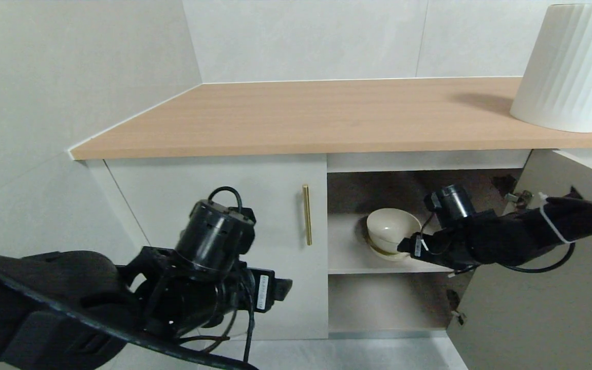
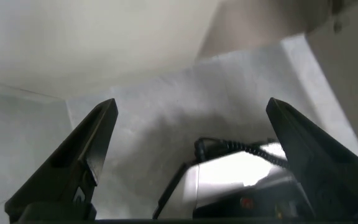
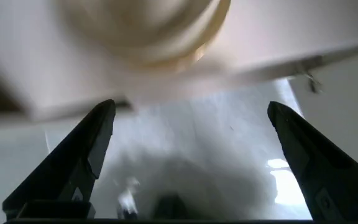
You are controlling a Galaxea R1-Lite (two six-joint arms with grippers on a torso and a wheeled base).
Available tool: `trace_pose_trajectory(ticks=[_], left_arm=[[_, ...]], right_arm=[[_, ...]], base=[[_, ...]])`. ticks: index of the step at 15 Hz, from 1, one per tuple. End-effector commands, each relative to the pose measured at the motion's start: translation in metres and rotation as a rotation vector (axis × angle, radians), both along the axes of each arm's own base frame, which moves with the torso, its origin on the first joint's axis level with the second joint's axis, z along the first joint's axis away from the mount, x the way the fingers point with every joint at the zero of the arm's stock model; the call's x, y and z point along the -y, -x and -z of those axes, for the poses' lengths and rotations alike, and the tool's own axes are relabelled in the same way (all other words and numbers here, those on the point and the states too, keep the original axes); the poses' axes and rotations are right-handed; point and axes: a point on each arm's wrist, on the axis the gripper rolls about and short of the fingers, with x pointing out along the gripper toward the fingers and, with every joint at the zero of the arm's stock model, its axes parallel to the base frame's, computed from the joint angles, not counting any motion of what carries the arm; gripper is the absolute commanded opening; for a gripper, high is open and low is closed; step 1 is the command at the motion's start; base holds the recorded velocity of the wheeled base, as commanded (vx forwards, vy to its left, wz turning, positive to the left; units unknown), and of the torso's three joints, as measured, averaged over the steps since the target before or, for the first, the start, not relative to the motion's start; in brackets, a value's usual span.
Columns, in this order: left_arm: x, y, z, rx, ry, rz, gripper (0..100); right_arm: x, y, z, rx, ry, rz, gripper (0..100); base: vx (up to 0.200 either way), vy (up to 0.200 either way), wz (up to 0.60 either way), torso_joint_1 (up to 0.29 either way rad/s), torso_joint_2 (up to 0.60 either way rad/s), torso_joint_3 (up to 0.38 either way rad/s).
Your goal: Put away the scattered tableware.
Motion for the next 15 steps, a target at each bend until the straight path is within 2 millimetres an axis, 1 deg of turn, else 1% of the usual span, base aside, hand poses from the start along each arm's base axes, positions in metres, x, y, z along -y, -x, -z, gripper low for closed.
trace_pose_trajectory(ticks=[1,2,4,6,7,8,9,11,13,15], left_arm=[[-0.038,0.011,-0.029,0.084,0.060,-0.086,100],[-0.048,0.018,-0.032,0.095,0.068,-0.100,100],[-0.060,0.035,-0.035,0.111,0.086,-0.101,100],[-0.067,0.047,-0.039,0.128,0.104,-0.095,100],[-0.069,0.050,-0.041,0.138,0.110,-0.097,100],[-0.071,0.053,-0.043,0.148,0.117,-0.099,100],[-0.072,0.054,-0.044,0.152,0.118,-0.098,100],[-0.075,0.058,-0.043,0.156,0.109,-0.089,100],[-0.075,0.059,-0.038,0.140,0.096,-0.087,100],[-0.073,0.057,-0.037,0.137,0.094,-0.084,100]], right_arm=[[0.015,0.081,-0.061,0.074,0.030,-0.158,100],[0.016,0.103,-0.075,0.094,0.019,-0.198,100],[0.022,0.140,-0.098,0.095,0.009,-0.254,100],[0.030,0.161,-0.114,0.107,0.003,-0.267,100],[0.033,0.169,-0.118,0.112,0.001,-0.272,100],[0.036,0.176,-0.120,0.110,0.001,-0.281,100],[0.037,0.179,-0.120,0.102,0.003,-0.285,100],[0.032,0.190,-0.120,0.097,0.003,-0.336,100],[0.029,0.190,-0.116,0.083,0.010,-0.343,100],[0.029,0.189,-0.113,0.073,0.020,-0.343,100]], base=[[0.000,0.000,0.00,0.000,0.00,0.000],[0.000,0.000,0.00,0.000,0.00,0.000],[0.000,0.000,0.00,0.000,0.00,0.000],[0.000,0.000,0.00,0.000,0.00,0.000],[0.000,0.000,0.00,0.000,0.00,0.000],[0.000,0.000,0.00,0.000,0.00,0.000],[0.000,0.000,0.00,0.000,0.00,0.000],[0.000,0.000,0.00,0.000,0.00,0.000],[0.000,0.000,0.00,0.000,0.00,0.000],[0.000,0.000,0.00,0.000,0.00,0.000]])
